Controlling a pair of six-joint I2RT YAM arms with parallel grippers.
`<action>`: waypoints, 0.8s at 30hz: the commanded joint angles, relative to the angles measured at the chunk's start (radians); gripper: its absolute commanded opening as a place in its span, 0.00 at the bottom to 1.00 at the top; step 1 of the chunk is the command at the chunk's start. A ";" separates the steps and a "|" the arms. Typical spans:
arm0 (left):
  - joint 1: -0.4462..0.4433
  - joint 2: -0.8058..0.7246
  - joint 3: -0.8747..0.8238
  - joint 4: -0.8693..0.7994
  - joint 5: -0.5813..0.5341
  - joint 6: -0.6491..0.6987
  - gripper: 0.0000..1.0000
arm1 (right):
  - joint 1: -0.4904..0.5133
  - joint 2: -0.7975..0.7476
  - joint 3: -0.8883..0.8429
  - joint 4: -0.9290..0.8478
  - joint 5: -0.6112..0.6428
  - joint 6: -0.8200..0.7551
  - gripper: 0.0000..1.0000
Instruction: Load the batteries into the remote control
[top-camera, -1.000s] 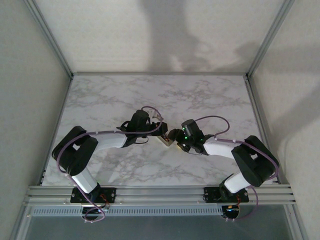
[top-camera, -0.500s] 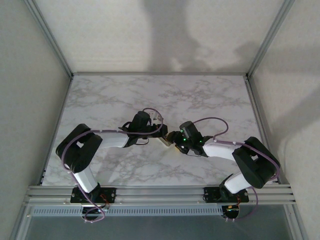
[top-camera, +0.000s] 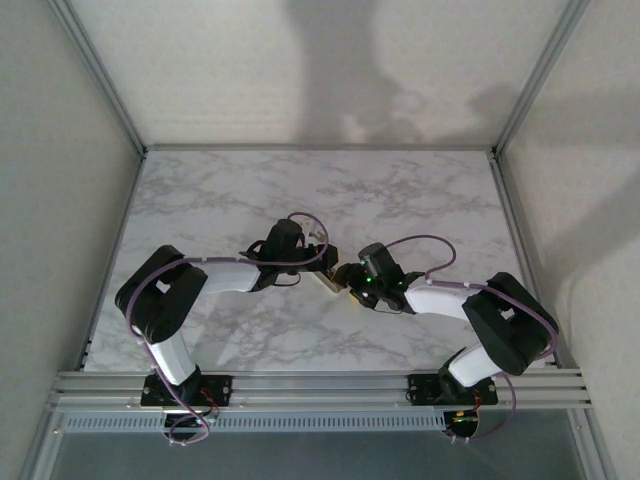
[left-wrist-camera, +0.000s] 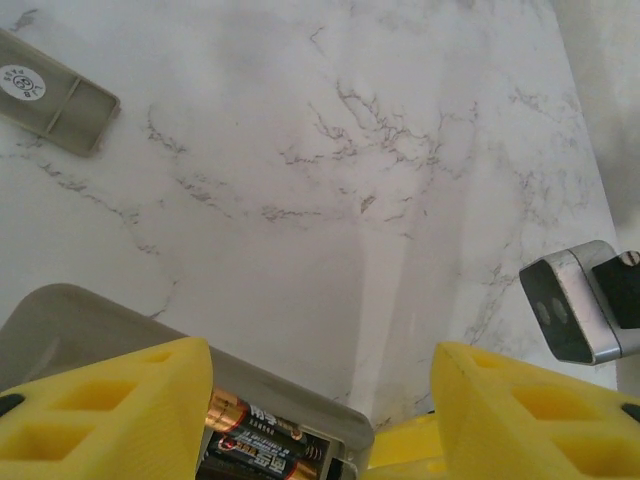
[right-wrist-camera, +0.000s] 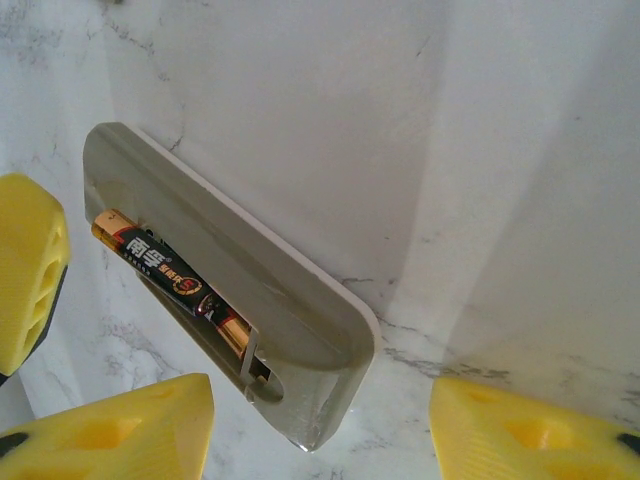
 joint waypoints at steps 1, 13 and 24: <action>-0.002 0.028 0.024 0.018 0.022 0.014 0.59 | 0.008 0.018 0.001 -0.003 0.034 0.005 0.60; -0.015 0.025 0.008 0.031 0.048 0.008 0.59 | 0.008 0.020 0.003 -0.007 0.034 -0.004 0.59; -0.023 0.001 -0.019 0.038 0.040 -0.006 0.59 | 0.008 0.007 0.016 -0.027 0.046 -0.021 0.59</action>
